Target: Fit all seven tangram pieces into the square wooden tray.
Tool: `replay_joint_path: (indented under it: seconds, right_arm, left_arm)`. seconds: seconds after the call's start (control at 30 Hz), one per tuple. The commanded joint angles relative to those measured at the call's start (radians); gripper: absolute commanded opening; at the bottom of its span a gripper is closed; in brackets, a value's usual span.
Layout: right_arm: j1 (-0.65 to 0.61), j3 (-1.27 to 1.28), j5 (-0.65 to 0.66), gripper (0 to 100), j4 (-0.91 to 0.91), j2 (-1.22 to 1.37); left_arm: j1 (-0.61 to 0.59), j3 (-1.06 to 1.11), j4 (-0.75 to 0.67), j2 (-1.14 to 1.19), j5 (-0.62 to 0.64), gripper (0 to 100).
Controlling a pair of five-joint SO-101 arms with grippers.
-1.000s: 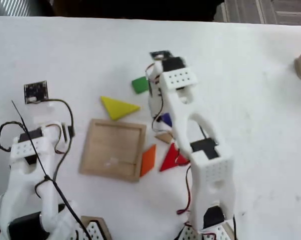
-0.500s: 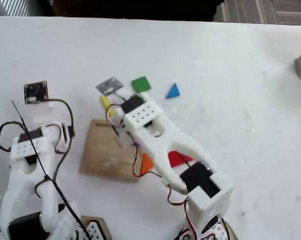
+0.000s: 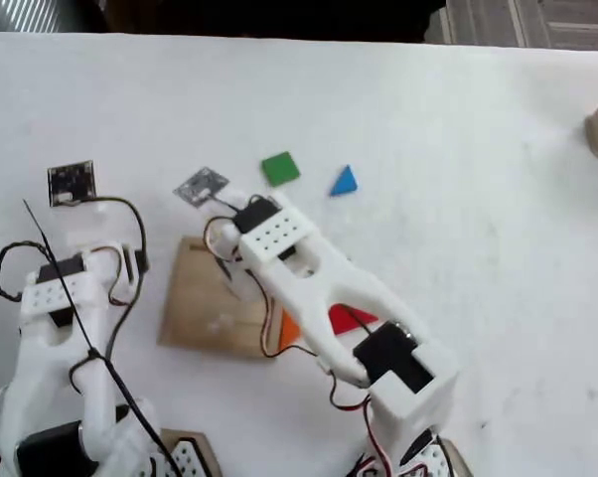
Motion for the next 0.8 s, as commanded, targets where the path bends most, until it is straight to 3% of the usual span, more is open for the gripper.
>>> replay_joint_path:
  seconds: [0.0, 0.13, 0.27, 0.5, 0.77]
  right_arm:
    - [-0.016, -0.100, 0.034, 29.7, 0.130, -0.012]
    - [0.084, -0.166, 0.037, 29.0, 0.228, -0.016]
    - [0.216, -0.172, 0.031, 17.0, 0.240, -0.074]
    - [0.274, -0.035, 0.029, 1.2, 0.209, -0.223]
    - [0.472, 0.267, 0.037, 1.7, 0.116, -0.503]
  left_arm:
    - [0.007, -0.052, -0.006, -0.001, -0.011, 23]
    - [0.007, -0.052, -0.006, -0.001, -0.011, 23]
    - [0.007, -0.052, -0.009, -0.001, -0.011, 23]
    - [0.008, -0.049, -0.031, -0.001, -0.009, 23]
    - [0.015, -0.048, -0.029, -0.001, -0.009, 23]
